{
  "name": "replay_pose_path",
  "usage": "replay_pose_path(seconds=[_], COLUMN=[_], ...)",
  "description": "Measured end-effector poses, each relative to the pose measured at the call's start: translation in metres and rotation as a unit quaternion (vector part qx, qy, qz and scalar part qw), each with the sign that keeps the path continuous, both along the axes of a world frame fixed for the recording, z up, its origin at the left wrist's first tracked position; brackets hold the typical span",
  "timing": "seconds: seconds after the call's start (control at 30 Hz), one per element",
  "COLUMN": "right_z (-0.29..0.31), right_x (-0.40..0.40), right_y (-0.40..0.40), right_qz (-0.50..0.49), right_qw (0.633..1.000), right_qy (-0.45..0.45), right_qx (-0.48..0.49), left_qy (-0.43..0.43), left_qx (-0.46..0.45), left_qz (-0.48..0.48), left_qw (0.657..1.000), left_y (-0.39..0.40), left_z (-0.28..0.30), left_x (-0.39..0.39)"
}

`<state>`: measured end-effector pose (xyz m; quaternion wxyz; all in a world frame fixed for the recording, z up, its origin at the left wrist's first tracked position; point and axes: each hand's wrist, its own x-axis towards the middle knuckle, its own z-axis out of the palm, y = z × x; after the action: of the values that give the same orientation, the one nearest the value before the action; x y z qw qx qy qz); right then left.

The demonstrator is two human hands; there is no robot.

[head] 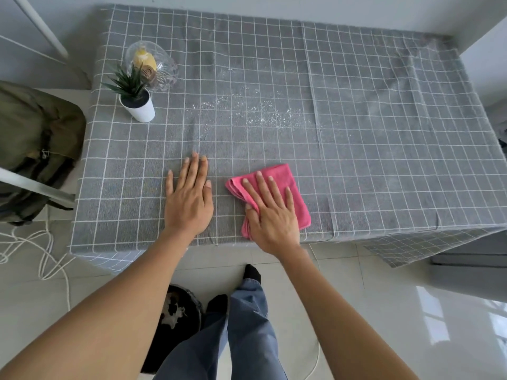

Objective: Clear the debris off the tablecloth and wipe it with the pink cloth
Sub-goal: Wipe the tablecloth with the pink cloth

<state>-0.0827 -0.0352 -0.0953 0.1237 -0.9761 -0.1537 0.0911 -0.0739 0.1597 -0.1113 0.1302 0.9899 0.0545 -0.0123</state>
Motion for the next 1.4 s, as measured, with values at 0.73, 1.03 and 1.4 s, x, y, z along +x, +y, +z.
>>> replay_pose_path(seconds=[0.73, 1.03, 1.4], right_z=[0.004, 0.001, -0.003], right_x=[0.050, 0.077, 0.084], right_y=[0.032, 0.141, 0.158], right_qz=[-0.314, -0.101, -0.028], right_qw=[0.948, 0.994, 1.000], right_qy=[0.035, 0.030, 0.001], right_qx=[0.041, 0.034, 0.006], left_qy=[0.029, 0.019, -0.002], left_qx=[-0.030, -0.003, 0.000], left_qz=[0.042, 0.089, 0.090], left_qw=[0.998, 0.996, 0.996], left_y=[0.080, 0.132, 0.134], left_z=[0.010, 0.007, 0.003], left_x=[0.014, 0.038, 0.037])
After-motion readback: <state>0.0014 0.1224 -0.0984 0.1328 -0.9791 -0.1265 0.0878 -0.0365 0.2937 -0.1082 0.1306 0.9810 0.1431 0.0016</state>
